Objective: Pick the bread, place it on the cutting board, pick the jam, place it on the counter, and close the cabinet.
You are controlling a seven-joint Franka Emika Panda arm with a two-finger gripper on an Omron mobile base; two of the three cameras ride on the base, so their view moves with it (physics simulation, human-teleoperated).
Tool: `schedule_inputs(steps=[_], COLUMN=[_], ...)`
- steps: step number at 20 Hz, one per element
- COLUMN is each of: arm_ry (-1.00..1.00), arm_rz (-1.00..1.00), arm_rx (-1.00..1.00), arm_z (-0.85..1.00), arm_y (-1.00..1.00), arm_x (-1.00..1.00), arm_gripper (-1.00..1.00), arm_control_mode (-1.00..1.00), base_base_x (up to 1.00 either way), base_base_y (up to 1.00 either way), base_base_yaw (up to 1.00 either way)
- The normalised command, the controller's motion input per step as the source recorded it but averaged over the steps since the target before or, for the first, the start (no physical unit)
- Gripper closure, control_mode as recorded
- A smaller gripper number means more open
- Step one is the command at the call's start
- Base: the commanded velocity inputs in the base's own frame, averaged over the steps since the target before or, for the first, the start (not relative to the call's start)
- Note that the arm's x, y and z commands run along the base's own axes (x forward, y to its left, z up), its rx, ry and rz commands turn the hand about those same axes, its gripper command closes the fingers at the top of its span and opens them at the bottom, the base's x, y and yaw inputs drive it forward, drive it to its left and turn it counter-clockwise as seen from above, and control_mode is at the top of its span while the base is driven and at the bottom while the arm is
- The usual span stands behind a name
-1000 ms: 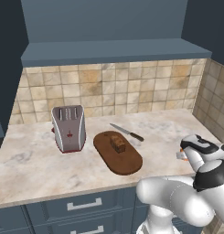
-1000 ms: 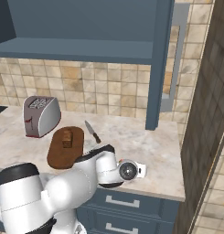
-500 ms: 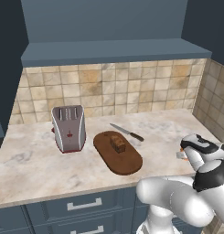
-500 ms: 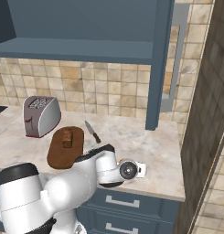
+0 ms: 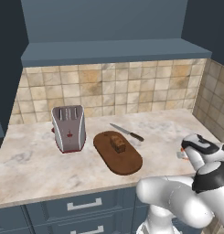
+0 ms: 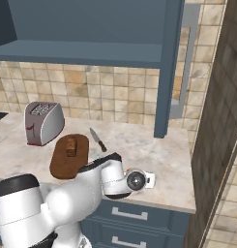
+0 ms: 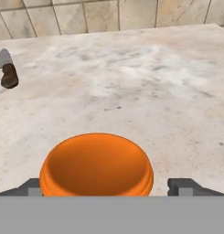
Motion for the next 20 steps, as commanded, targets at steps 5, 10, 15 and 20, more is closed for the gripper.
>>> schedule_inputs(steps=[5,10,15,20], arm_ry=[-0.01,-0.01,-0.02,-0.02], arm_rz=[0.03,0.07,0.11,0.13], arm_rx=[0.0,0.0,0.0,0.0], arm_z=[0.13,0.11,0.1,0.04], arm_y=[0.0,0.0,0.0,0.01], arm_x=[-0.22,-0.17,-0.06,0.0], arm_gripper=[-1.0,-1.0,-1.0,-1.0], arm_control_mode=[-1.0,-1.0,-1.0,-1.0], base_base_x=[0.0,0.0,0.0,0.0], base_base_y=[0.0,0.0,0.0,0.0], base_base_yaw=[0.0,0.0,0.0,0.0])
